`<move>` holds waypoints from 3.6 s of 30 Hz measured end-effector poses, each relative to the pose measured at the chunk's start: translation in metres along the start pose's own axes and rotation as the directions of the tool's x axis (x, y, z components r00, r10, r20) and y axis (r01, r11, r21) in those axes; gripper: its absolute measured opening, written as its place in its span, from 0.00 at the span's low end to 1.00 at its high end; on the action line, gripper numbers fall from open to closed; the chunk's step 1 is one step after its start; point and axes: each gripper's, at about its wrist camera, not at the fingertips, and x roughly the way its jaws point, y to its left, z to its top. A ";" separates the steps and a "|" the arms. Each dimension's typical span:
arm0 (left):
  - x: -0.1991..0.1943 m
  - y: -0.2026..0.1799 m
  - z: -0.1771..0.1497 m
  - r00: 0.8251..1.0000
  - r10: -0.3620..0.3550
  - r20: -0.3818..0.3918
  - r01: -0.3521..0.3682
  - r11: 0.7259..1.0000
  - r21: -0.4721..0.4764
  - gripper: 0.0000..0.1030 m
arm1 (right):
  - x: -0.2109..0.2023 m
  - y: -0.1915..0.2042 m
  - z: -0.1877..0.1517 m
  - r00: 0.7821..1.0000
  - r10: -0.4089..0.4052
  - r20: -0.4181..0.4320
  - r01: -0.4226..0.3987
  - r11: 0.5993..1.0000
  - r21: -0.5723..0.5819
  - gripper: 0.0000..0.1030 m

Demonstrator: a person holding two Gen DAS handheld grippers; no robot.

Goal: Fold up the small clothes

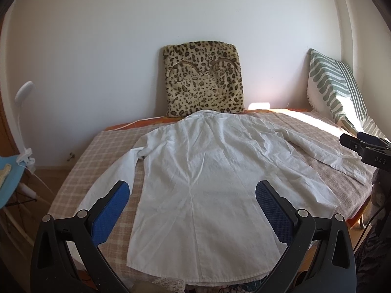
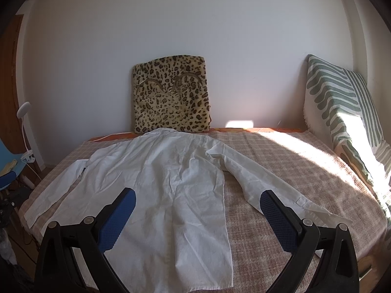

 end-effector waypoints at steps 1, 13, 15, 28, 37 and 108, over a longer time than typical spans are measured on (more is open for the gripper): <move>0.002 0.004 0.000 1.000 -0.003 -0.010 0.003 1.000 -0.007 1.00 | 0.002 0.001 0.001 1.000 0.002 0.001 -0.002 1.000 0.000 1.00; 0.020 0.087 0.003 0.998 -0.046 -0.042 0.039 0.989 -0.143 0.95 | 0.037 0.039 0.020 0.992 0.118 -0.034 -0.120 0.990 -0.069 1.00; 0.019 0.106 0.003 0.999 -0.010 -0.042 0.003 0.988 -0.156 0.92 | 0.043 0.049 0.031 0.989 0.143 -0.039 -0.146 0.985 -0.095 1.00; 0.016 0.253 -0.041 0.982 0.109 -0.156 -0.162 0.909 -0.384 0.68 | 0.098 0.144 0.106 0.923 0.378 -0.069 -0.384 0.914 -0.131 1.00; 0.039 0.290 -0.085 0.964 -0.032 -0.264 -0.116 0.843 -0.526 0.61 | 0.161 0.225 0.117 0.792 0.504 -0.344 -0.555 0.830 -0.062 0.88; 0.049 0.089 -0.064 0.844 -0.458 -0.281 0.476 0.880 -0.004 0.12 | 0.399 0.276 0.101 0.701 0.256 -0.666 -0.363 0.932 -0.024 0.06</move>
